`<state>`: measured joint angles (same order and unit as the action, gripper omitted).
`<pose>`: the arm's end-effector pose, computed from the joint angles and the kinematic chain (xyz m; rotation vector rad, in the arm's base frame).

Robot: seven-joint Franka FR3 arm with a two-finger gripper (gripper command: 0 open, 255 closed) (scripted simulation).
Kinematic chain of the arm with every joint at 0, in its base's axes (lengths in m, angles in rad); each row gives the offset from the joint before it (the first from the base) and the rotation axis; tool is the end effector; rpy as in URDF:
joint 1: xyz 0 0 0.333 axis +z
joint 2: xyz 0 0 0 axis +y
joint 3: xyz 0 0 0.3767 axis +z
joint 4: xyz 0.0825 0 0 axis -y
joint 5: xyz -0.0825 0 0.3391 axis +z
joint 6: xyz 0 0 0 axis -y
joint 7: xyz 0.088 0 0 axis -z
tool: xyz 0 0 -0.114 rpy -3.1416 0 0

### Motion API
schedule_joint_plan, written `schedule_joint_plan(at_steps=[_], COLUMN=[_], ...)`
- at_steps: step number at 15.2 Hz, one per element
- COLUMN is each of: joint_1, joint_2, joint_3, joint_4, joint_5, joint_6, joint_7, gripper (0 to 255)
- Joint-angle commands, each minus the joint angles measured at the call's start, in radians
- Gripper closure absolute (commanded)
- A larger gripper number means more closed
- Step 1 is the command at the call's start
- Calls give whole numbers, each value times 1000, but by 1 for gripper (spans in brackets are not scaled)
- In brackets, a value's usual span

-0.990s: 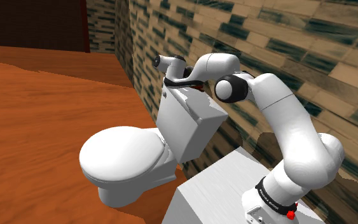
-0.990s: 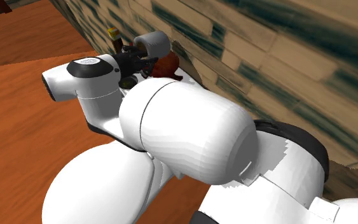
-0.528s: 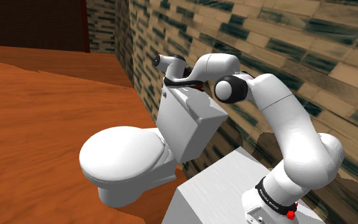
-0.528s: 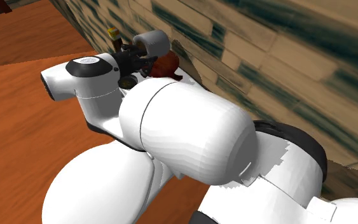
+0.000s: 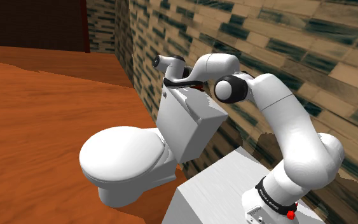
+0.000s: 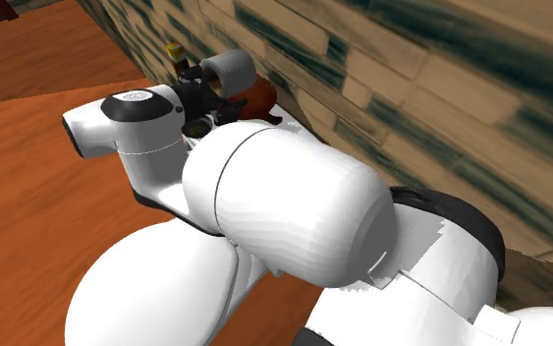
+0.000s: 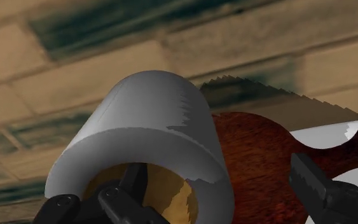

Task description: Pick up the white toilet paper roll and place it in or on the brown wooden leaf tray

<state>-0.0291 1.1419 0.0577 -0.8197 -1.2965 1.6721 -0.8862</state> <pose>0.8022 -0.1027 0.2931 1.6313 1.1765 -0.8447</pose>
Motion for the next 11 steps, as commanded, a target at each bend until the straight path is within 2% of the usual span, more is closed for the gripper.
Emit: schedule_joint_plan(at_steps=[1,3,11], joint_1=[25,54,54], joint_2=[-3,-5,-5], joint_3=[7,14,14], joint_4=[-11,5,5], joint_5=[7,13,14], joint_6=[-29,-64,-64], joint_7=[5,-2,-2], gripper=[0,0,0])
